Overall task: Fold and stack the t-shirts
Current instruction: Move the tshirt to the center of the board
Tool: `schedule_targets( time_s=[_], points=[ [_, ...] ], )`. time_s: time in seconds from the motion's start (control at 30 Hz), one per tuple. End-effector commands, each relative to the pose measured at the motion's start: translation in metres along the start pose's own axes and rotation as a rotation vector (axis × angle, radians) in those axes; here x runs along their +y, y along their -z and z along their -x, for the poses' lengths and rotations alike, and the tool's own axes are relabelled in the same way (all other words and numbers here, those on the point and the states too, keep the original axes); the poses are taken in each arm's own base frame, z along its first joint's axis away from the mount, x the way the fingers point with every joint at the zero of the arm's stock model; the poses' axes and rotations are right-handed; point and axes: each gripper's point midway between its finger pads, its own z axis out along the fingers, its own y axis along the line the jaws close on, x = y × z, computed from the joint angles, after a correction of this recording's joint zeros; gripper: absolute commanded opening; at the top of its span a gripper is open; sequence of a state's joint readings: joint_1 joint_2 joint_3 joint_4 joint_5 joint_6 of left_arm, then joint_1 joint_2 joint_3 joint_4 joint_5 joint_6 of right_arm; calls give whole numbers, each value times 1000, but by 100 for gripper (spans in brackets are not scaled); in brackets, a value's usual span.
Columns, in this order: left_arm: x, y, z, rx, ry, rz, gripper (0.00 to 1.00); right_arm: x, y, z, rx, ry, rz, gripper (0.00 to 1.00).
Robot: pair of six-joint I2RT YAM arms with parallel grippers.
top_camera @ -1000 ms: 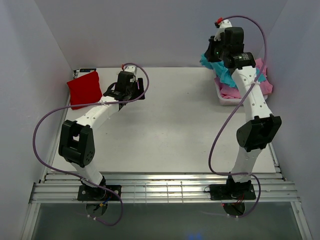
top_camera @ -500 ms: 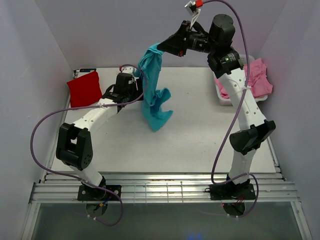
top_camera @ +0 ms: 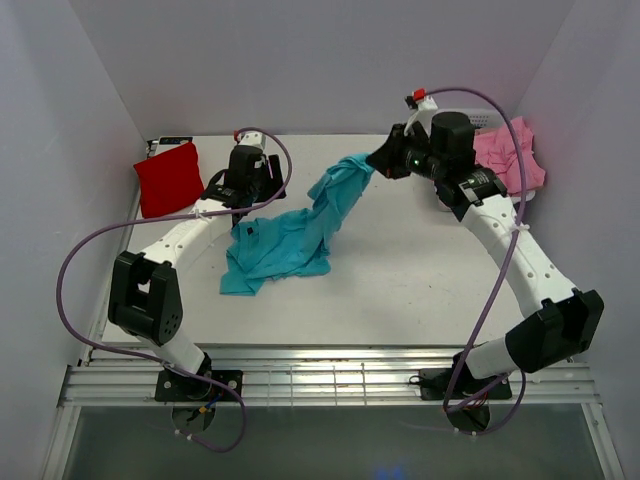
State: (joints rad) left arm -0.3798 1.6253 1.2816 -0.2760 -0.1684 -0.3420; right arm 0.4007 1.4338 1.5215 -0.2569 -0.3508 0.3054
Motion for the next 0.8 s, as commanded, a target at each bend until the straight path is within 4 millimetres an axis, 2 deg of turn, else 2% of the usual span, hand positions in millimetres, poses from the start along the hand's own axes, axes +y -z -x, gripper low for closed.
schedule_targets(
  time_s=[0.0, 0.03, 0.07, 0.1, 0.17, 0.27, 0.37, 0.4, 0.43, 0.47, 0.5, 0.53, 0.6, 0.63, 0.7, 0.73, 0.77],
  points=[
    [-2, 21, 25, -72, 16, -8, 76, -111, 39, -43, 43, 16, -574, 8],
    [-2, 20, 25, -67, 18, -7, 76, -123, 52, -49, 53, 13, -661, 8],
    [-2, 20, 24, -62, 19, -5, 77, -145, 73, -61, 82, 18, -820, 8],
    [0, 22, 25, -58, 16, 5, 76, -155, 85, -73, 108, 14, -898, 8],
    [2, 25, 26, -57, 20, 23, 76, -170, 113, -80, 112, 24, -1047, 8],
    [4, 31, 22, -39, 5, 50, 74, -181, 135, -98, 167, 40, -1160, 8],
    [8, 40, 7, 13, -10, 78, 72, -191, 146, -119, 258, 57, -1243, 8],
    [13, 43, -1, 38, -14, 94, 72, -193, 146, -124, 284, 61, -1250, 15],
    [23, 43, -15, 62, -20, 127, 72, -197, 143, -135, 338, 64, -1256, 29],
    [28, 44, -22, 68, -17, 148, 72, -198, 139, -140, 357, 59, -1250, 51],
    [34, 46, -27, 71, -14, 169, 72, -200, 133, -145, 388, 68, -1227, 57],
    [40, 45, -34, 82, -19, 193, 72, -202, 119, -146, 377, 66, -1190, 60],
    [46, 41, -51, 121, -16, 218, 72, -194, 91, -147, 375, 52, -1062, 67],
    [46, 41, -55, 131, -7, 216, 71, -183, 66, -144, 367, 66, -925, 67],
    [45, 42, -62, 140, 29, 214, 69, -159, 35, -133, 333, 106, -744, 68],
    [47, 47, -58, 123, 41, 222, 69, -133, 14, -135, 345, 137, -564, 68],
    [53, 50, -55, 97, 51, 255, 69, -111, -4, -125, 303, 161, -452, 68]
  ],
)
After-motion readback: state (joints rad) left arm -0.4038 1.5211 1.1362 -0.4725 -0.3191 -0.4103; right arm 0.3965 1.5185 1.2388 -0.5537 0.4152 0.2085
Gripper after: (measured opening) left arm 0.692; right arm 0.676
